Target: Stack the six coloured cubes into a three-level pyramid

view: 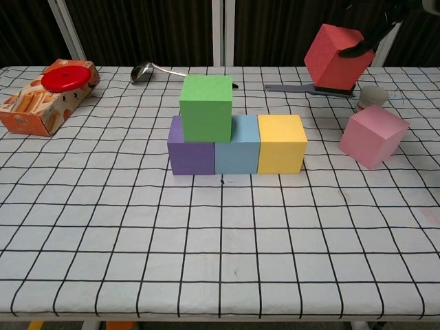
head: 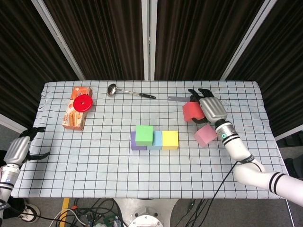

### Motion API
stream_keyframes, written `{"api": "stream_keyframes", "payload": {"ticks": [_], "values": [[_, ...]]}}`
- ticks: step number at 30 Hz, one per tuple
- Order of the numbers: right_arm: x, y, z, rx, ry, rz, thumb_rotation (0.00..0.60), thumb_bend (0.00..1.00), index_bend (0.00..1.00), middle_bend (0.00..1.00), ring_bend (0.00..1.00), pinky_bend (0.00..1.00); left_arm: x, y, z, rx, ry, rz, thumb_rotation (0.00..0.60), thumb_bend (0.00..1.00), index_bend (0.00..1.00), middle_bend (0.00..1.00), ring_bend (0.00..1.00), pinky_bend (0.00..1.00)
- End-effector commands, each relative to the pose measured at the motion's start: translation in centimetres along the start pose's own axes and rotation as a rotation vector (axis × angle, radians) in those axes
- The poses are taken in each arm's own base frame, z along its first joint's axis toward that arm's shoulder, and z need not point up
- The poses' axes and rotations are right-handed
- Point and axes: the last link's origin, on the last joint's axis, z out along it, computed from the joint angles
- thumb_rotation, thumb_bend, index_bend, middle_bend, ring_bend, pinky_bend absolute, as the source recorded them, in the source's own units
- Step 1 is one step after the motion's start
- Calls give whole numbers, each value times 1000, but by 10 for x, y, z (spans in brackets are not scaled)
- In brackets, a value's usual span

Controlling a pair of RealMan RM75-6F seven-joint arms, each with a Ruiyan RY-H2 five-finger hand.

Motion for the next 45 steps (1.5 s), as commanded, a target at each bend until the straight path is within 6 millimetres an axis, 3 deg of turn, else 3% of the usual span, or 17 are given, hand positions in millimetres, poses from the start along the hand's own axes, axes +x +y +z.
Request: {"api": "stream_keyframes", "payload": {"ticks": [1,5,9,15,26,45], "values": [[17,-3,-18,22,33,139,600,218,0,456,0,0,1,2,1,-2,4,-1,600,128,171,200,88,108],[17,2,-35,39,37,317,600,220,0,459,0,0,1,4,2,-4,10,-1,600,128,171,205,88,108],[4,9,-45,72,50,555,600,220,0,466,0,0,0,7,4,-9,11,-1,600,128,171,207,88,108],[-22,18,-51,140,56,726,600,219,0,471,0,0,1,10,5,-9,16,3,600,128,171,208,88,108],[-69,12,-43,186,-14,818,600,213,0,475,0,0,3,9,4,-10,36,-1,600,128,171,218,88,108],[-88,-14,-29,237,-56,848,600,205,0,480,0,0,7,3,2,-7,52,-5,600,127,171,220,88,108]]}}
